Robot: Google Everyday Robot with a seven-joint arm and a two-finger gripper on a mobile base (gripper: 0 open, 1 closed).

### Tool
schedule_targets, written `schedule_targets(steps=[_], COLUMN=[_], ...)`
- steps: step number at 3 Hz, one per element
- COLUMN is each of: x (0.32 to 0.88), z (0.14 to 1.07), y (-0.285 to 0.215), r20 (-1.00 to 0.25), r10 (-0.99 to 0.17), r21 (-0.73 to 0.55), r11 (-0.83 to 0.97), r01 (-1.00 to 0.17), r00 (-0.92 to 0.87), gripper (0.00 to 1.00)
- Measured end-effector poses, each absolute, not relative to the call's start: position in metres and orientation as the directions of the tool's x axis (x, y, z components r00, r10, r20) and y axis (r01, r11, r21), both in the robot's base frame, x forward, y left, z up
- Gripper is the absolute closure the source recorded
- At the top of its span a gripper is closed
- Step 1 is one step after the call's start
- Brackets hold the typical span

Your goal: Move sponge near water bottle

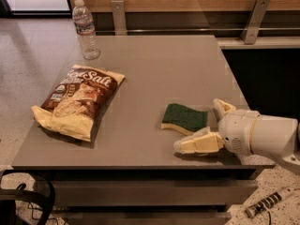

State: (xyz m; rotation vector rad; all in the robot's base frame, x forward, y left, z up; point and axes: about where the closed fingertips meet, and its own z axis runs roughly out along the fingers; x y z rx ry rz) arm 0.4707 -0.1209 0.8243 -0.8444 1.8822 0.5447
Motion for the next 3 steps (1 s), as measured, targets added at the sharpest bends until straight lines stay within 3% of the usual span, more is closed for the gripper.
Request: schedule_targets(steps=[1, 3], x=[0.4645, 0.4643], z=[0.8090, 0.8125], y=[-0.1196, -0.1158], r20=[-0.905, -0.905], r10=[-0.288, -0.297], r21=[0.043, 0.035], r11=[0.668, 0.663], r01=[-0.743, -0.748], r00=[-0.312, -0.305], gripper=[0.07, 0.54])
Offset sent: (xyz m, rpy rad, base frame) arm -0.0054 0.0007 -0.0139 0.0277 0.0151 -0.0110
